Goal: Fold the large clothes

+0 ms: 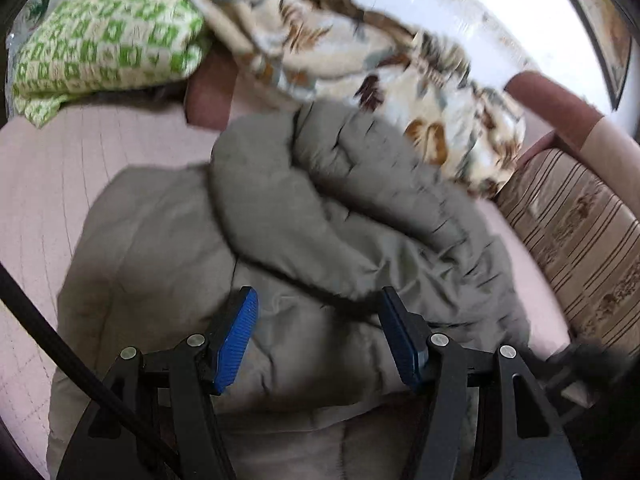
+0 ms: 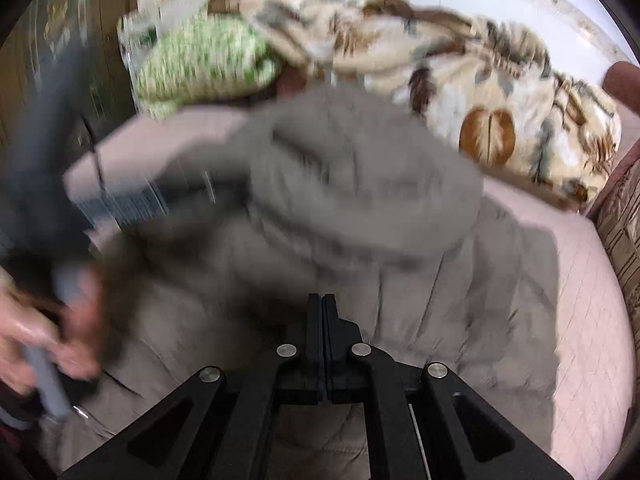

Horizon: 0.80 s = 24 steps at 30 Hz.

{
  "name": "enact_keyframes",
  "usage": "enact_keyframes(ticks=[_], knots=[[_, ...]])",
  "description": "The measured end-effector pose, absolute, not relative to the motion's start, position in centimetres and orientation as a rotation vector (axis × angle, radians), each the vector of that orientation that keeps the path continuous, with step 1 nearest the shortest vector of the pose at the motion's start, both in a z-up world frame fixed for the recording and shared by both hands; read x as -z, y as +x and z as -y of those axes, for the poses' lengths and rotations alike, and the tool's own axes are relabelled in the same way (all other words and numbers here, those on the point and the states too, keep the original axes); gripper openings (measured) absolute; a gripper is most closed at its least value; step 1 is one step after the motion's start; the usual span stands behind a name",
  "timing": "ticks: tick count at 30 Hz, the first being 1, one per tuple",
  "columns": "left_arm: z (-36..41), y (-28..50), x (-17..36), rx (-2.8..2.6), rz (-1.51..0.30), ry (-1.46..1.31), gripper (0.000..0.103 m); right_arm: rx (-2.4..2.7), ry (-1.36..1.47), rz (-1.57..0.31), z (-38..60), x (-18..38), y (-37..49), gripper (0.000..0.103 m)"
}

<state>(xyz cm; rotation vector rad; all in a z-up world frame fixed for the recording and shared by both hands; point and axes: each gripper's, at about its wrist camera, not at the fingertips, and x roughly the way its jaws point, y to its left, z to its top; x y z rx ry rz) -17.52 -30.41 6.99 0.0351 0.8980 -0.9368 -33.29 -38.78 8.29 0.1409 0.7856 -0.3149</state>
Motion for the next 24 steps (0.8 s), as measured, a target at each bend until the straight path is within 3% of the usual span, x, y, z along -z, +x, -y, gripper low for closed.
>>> enact_keyframes(ticks=[6,16,24], knots=[[29.6,-17.1,-7.3,0.947,-0.896,0.017,0.061,0.363,0.248,-0.654,42.8,-12.0,-29.7,0.002],[29.1,-16.3,-7.8,0.931,-0.858,-0.022,0.061,0.309,0.48,-0.829,45.1,-2.0,-24.7,0.003],[28.2,-15.4,-8.2,0.887,-0.839,-0.062,0.061,0.258,0.378,-0.692,42.4,-7.2,-25.8,0.003]])
